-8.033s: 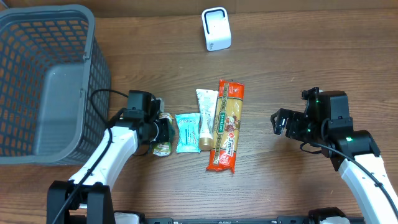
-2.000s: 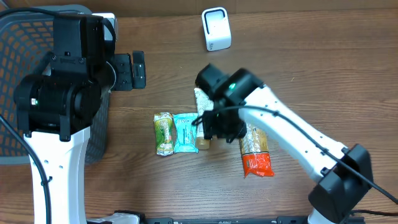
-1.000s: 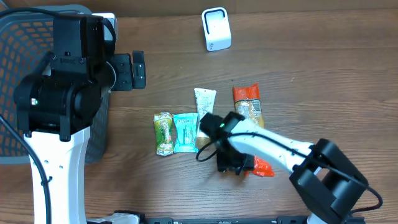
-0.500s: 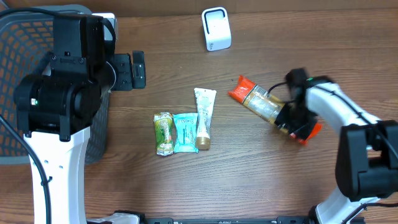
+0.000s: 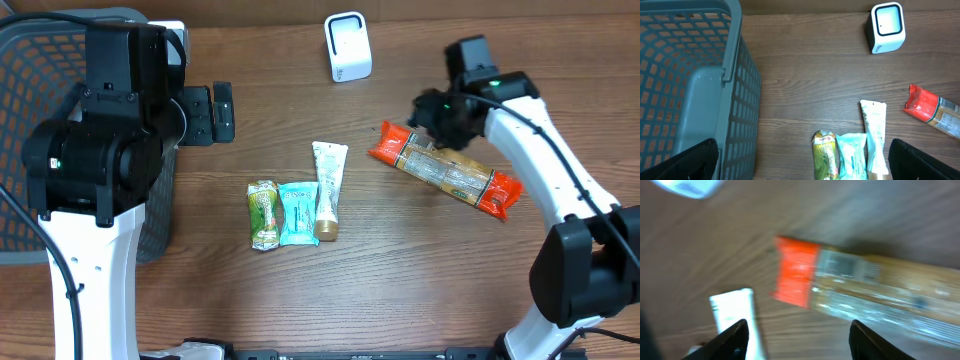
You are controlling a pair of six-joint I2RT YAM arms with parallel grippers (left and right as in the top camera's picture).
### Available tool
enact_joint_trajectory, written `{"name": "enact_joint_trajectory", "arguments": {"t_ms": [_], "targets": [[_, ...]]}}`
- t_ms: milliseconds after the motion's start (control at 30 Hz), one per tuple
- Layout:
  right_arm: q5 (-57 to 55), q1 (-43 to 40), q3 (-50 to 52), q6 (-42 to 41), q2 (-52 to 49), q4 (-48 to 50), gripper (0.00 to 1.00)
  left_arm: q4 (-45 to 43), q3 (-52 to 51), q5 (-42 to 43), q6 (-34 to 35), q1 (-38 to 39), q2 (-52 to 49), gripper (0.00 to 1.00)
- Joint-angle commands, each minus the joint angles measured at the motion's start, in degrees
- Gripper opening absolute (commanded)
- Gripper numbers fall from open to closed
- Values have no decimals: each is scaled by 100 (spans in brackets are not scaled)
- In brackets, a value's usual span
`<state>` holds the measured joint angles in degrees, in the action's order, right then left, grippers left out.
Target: Scan the item barcode
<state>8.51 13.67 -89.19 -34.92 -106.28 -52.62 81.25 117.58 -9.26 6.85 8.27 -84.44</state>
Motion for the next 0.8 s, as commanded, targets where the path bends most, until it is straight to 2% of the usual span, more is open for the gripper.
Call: {"name": "enact_joint_trajectory", "arguments": {"t_ms": [0,133,367,600,767], "targets": [[-363,72,-79,-549,-4,297,64,-2,17,-15,-46,39,-31,100],[-879,190,-79,-1036,-234,660,63,-4,17,-15,-46,39,-31,100],[-946,251,-79,-1080,-938,1390,63,-2,17,-15,-46,39,-31,100],[-929,249,-79,-977,-1510,1915,64,-4,17,-15,-46,39,-31,100],[-721,317,-76,-682,-1725,1770,64,-2,17,-15,-46,39,-31,100]]}}
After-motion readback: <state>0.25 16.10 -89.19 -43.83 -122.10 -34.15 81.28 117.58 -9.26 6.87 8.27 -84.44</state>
